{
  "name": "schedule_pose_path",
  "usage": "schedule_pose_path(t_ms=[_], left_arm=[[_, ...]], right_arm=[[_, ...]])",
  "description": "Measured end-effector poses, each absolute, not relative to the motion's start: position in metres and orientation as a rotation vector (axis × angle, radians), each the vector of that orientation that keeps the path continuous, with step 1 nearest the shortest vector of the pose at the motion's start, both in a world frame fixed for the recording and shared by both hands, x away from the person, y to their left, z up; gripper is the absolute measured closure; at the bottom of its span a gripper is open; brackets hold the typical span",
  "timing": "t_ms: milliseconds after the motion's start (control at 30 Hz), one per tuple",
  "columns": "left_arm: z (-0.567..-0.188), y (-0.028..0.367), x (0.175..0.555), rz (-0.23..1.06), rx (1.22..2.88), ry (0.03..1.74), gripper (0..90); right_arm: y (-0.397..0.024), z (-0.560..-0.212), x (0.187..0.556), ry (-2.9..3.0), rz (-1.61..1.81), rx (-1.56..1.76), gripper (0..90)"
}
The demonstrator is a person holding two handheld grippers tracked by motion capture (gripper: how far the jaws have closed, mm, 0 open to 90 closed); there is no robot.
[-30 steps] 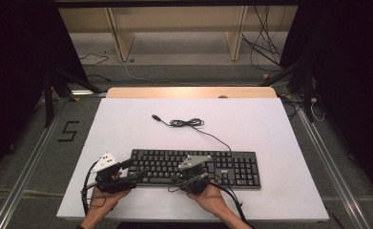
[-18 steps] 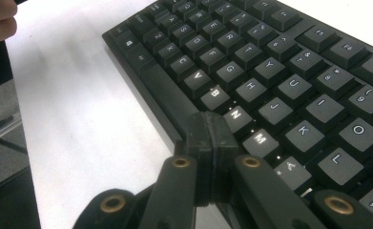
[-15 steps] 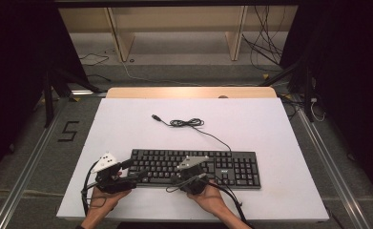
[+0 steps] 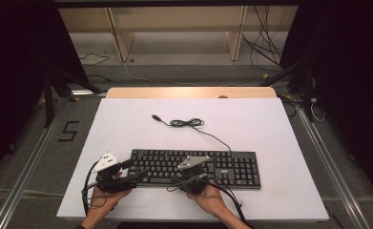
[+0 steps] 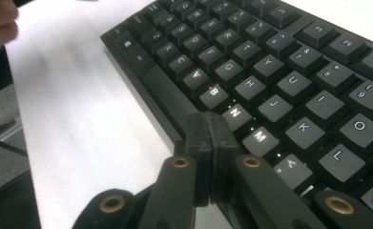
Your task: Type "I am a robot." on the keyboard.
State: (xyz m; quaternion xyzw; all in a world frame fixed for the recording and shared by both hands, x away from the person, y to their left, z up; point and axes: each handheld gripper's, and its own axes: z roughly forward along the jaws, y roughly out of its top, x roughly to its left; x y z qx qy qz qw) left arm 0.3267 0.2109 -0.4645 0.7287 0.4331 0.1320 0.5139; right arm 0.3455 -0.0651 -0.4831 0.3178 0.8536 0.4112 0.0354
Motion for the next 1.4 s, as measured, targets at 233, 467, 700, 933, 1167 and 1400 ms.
schedule_pose_path(t_ms=[233, 467, 700, 933, 1167, 1400], left_arm=[[-0.465, 0.21, 0.327, 0.319, 1.755, 1.042, 25.9], [-0.465, 0.21, 0.327, 0.322, 1.759, 1.046, 26.1], [-0.466, 0.21, 0.329, 0.325, 1.764, 1.056, 27.7], [-0.467, 0.211, 0.332, 0.332, 1.768, 1.073, 33.0], [-0.468, 0.213, 0.336, 0.347, 1.774, 1.103, 45.8], [-0.472, 0.215, 0.343, 0.345, 1.801, 1.141, 67.3]], right_arm=[[-0.067, -0.479, 0.345, 2.614, 1.314, 0.98, 86.1], [-0.067, -0.478, 0.344, 2.608, 1.332, 0.98, 81.5], [-0.069, -0.476, 0.344, 2.604, 1.354, 0.981, 73.2], [-0.07, -0.474, 0.344, 2.605, 1.379, 0.977, 64.1], [-0.071, -0.473, 0.344, 2.595, 1.393, 0.977, 56.1], [-0.074, -0.47, 0.342, 2.583, 1.404, 0.998, 46.7]])
